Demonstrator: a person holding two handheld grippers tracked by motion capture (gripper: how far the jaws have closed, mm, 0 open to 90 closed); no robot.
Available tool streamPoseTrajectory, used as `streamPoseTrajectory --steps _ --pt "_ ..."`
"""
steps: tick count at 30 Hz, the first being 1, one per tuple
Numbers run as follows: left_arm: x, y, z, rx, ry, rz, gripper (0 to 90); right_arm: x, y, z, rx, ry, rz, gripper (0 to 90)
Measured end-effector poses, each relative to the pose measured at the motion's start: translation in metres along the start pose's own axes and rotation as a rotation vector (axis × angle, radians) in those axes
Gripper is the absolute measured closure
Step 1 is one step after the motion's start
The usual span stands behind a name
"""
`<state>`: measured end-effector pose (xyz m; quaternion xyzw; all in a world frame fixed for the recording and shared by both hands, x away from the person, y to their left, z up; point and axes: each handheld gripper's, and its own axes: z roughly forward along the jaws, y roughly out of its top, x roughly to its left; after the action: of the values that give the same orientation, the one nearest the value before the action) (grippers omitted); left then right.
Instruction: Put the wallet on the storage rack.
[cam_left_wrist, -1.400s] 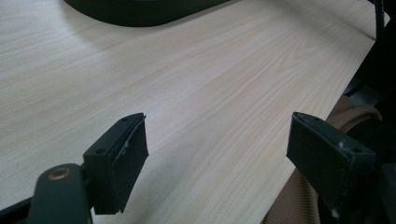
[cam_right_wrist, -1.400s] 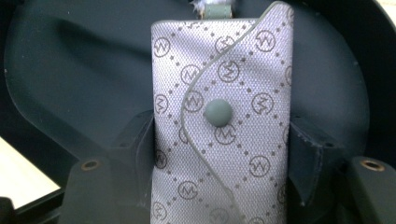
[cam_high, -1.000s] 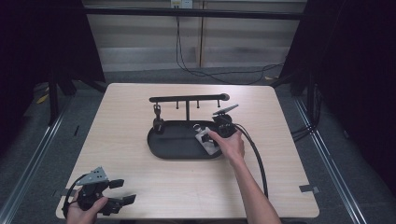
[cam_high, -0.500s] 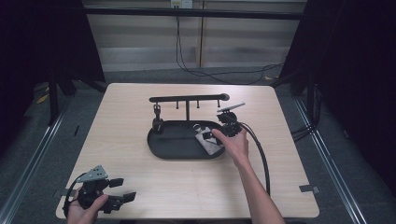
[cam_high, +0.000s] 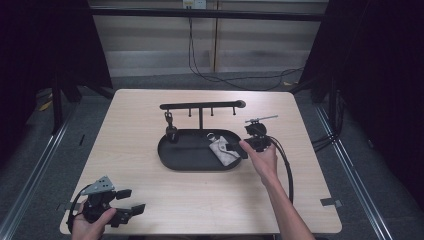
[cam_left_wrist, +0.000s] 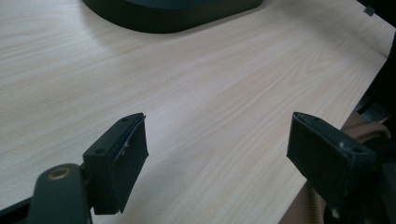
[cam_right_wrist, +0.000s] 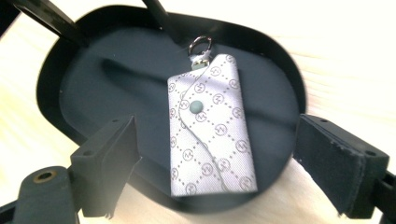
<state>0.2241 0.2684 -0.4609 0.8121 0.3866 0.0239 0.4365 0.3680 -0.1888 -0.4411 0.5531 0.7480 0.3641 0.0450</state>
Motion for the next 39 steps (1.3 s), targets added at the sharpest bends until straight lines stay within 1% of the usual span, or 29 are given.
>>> streamPoseTrajectory --steps 1,2,4,5,8,9,12,14,17,20,21,23,24,27,29,30,31,32,33,34,37,39 --pt "0.001 0.001 0.000 0.000 0.003 -0.003 19.9 -0.001 -0.002 -0.003 -0.012 0.001 -0.004 14.4" --pt "0.002 0.001 0.001 -0.003 0.004 -0.007 19.9 -0.002 -0.003 -0.006 -0.019 -0.007 -0.003 14.4" --pt "0.003 0.000 0.001 -0.003 0.010 -0.010 19.9 -0.003 -0.006 -0.009 -0.021 -0.014 -0.008 14.4" --pt "0.003 0.000 0.000 -0.007 0.011 -0.016 19.9 -0.007 -0.011 -0.014 -0.024 -0.013 -0.002 14.5" --pt "0.003 0.000 0.000 -0.009 0.007 -0.018 19.9 -0.009 -0.014 -0.019 -0.029 -0.023 -0.002 14.5" --pt "0.003 0.000 -0.001 -0.009 0.011 -0.017 19.9 -0.011 -0.018 -0.025 -0.046 -0.023 0.007 15.1" --pt "0.004 0.000 -0.001 -0.008 0.012 -0.018 19.9 -0.014 -0.026 -0.034 -0.069 -0.033 0.008 15.3" --pt "0.004 -0.001 -0.002 -0.011 0.016 -0.025 20.0 -0.015 -0.031 -0.039 -0.074 -0.042 -0.004 15.8" --pt "0.005 -0.001 -0.002 -0.011 0.018 -0.026 20.1 -0.016 -0.038 -0.048 -0.104 -0.057 -0.011 17.4" --pt "0.005 0.000 -0.003 -0.017 0.018 -0.036 21.5 -0.018 -0.046 -0.056 -0.117 -0.054 -0.007 17.3" --pt "0.005 0.000 -0.003 -0.019 0.017 -0.037 21.5 -0.018 -0.046 -0.056 -0.117 -0.054 -0.007 17.3" --pt "0.005 -0.001 -0.004 -0.021 0.021 -0.037 21.5 -0.019 -0.056 -0.064 -0.133 -0.067 -0.017 17.3" --pt "0.005 -0.001 -0.004 -0.022 0.021 -0.038 21.5 -0.019 -0.059 -0.065 -0.130 -0.067 -0.018 17.3" --pt "0.005 -0.001 -0.005 -0.026 0.022 -0.038 21.5 -0.021 -0.070 -0.072 -0.144 -0.076 -0.028 17.3" --pt "0.005 -0.001 -0.005 -0.026 0.023 -0.039 21.5 -0.022 -0.074 -0.074 -0.145 -0.076 -0.029 17.3" --pt "0.005 -0.001 -0.004 -0.027 0.024 -0.038 21.4 -0.023 -0.082 -0.079 -0.149 -0.082 -0.031 17.3" --pt "0.005 -0.001 -0.004 -0.027 0.024 -0.038 21.4 -0.023 -0.082 -0.079 -0.149 -0.082 -0.031 17.3" --pt "0.004 -0.001 -0.002 -0.017 0.027 -0.031 21.4 -0.024 -0.090 -0.083 -0.158 -0.088 -0.024 17.3" --pt "0.004 -0.001 -0.002 -0.017 0.027 -0.031 21.4 -0.025 -0.094 -0.085 -0.162 -0.095 -0.028 17.3" --pt "0.002 0.000 0.001 -0.005 0.019 -0.022 21.4 -0.026 -0.098 -0.087 -0.168 -0.093 -0.024 17.3" --pt "0.000 -0.001 0.000 -0.006 0.013 -0.012 21.4 -0.027 -0.108 -0.093 -0.168 -0.098 -0.028 17.4" --pt "0.001 -0.001 -0.001 -0.006 0.015 -0.013 21.4 -0.027 -0.113 -0.098 -0.172 -0.103 -0.029 17.3"
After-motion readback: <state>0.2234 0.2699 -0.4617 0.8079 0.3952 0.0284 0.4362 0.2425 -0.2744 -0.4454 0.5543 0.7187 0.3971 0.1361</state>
